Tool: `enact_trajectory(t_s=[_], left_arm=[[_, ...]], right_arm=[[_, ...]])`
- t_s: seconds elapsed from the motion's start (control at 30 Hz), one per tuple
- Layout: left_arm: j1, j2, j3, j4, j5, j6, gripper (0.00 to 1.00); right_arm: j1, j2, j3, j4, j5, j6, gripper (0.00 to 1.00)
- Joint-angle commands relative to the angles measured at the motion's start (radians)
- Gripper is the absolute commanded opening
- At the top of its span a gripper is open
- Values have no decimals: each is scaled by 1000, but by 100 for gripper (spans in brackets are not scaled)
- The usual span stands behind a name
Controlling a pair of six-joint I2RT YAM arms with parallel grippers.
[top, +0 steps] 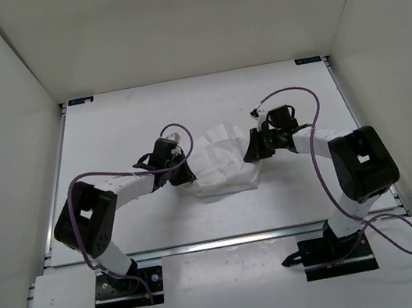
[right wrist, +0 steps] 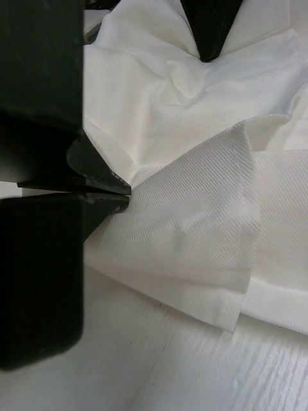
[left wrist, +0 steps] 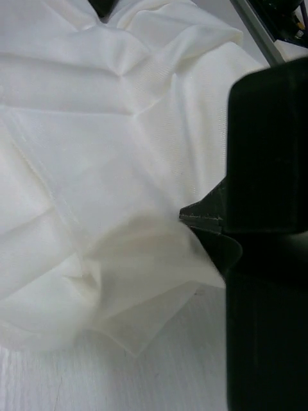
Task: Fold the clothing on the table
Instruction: Fold the skirt
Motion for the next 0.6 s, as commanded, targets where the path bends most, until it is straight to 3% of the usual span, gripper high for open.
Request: enact_trajectory(t_s=[0.0,0.03,0.1,0.13,0.2,0.23,0.3,0.37,0.43,0.47,0.53,0.57], left_arm=[[16,-61,13,-31,-19,37,0],[19,-65,26,-35,13,48,0],[32,-85,49,-35,54,46,12],[31,-97,72,-34,65,49,23],[36,-129,114,-58,73,72,38],[40,-128,158,-81,81,86,51],[49,-156,226,-133,72,130,59],[59,-174,311,-219,18,160,76],[62,-188,380,-309,-45,213,85],[53,-186,434,-395,-130,262,86],[33,-163,516,-536,-273,310,88],[33,-157,555,-613,-350,336,89]], right_arm=[[-17,-31,29,17,-39,-17,0],[-16,-42,38,6,-53,-12,0],[-11,-71,78,-5,-73,2,0],[-8,-105,86,-5,-70,9,3],[-8,-158,107,1,-81,38,13],[-11,-192,107,-3,-76,55,23],[-19,-249,142,-16,-83,57,32],[-10,-301,187,-95,-28,36,49],[6,-341,251,-187,98,-18,59],[18,-356,264,-245,144,-35,67],[9,-355,302,-351,288,-47,73],[-21,-344,308,-420,310,-43,86]])
